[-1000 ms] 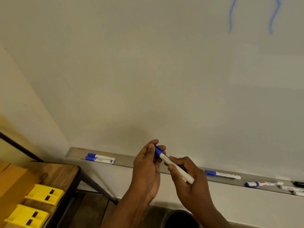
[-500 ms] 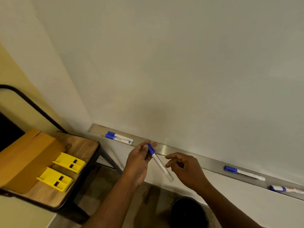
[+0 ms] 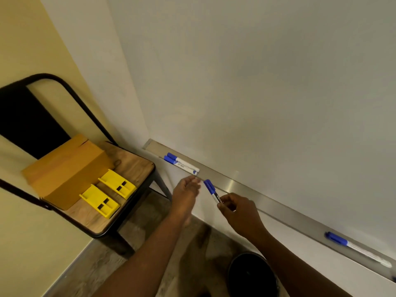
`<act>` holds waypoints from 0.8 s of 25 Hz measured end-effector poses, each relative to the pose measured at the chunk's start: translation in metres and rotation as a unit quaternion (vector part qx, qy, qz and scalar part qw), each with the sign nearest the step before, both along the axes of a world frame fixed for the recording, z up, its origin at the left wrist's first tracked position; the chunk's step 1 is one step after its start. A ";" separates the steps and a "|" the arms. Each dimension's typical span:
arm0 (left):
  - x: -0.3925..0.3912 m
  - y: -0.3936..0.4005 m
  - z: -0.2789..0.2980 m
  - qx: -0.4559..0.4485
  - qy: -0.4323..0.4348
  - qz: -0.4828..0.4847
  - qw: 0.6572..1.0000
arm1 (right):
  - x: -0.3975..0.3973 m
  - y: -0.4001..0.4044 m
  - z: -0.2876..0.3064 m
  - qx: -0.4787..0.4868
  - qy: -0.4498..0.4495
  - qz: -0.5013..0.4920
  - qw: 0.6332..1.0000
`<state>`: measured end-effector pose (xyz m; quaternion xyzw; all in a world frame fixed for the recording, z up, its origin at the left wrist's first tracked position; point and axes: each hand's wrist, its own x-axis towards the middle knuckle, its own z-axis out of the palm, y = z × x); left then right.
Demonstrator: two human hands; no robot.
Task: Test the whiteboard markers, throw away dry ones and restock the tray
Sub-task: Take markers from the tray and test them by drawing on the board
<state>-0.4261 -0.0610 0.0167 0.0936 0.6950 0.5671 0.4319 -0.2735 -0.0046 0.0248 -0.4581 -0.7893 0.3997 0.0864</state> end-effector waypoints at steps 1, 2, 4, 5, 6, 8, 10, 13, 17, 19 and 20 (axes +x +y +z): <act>-0.014 0.003 -0.003 -0.045 0.095 -0.013 0.994 | -0.006 0.008 -0.001 0.031 -0.009 0.005 0.999; -0.029 0.006 -0.008 -0.085 0.182 -0.031 0.979 | -0.013 0.017 -0.001 0.064 -0.025 0.015 0.998; -0.059 0.010 -0.021 -0.155 0.325 -0.104 0.927 | -0.031 0.033 -0.003 0.122 -0.060 0.044 0.990; -0.073 0.013 -0.027 -0.188 0.377 -0.145 0.895 | -0.041 0.040 -0.004 0.146 -0.073 0.056 0.985; -0.086 0.016 -0.032 -0.214 0.416 -0.175 0.866 | -0.053 0.046 -0.005 0.167 -0.083 0.065 0.980; -0.110 0.023 -0.041 -0.245 0.460 -0.211 0.827 | -0.077 0.057 -0.008 0.197 -0.098 0.081 0.972; -0.129 0.028 -0.045 -0.259 0.468 -0.239 0.810 | -0.100 0.064 -0.011 0.223 -0.118 0.104 0.962; -0.147 0.031 -0.052 -0.265 0.437 -0.250 0.823 | -0.131 0.071 -0.015 0.257 -0.148 0.146 0.944; -0.156 0.031 -0.065 -0.267 0.422 -0.244 0.831 | -0.160 0.074 -0.019 0.293 -0.169 0.192 0.921; -0.158 0.032 -0.067 -0.273 0.434 -0.251 0.821 | -0.172 0.075 -0.026 0.322 -0.177 0.208 0.906; -0.158 0.031 -0.066 -0.277 0.437 -0.253 0.817 | -0.176 0.075 -0.030 0.333 -0.182 0.209 0.901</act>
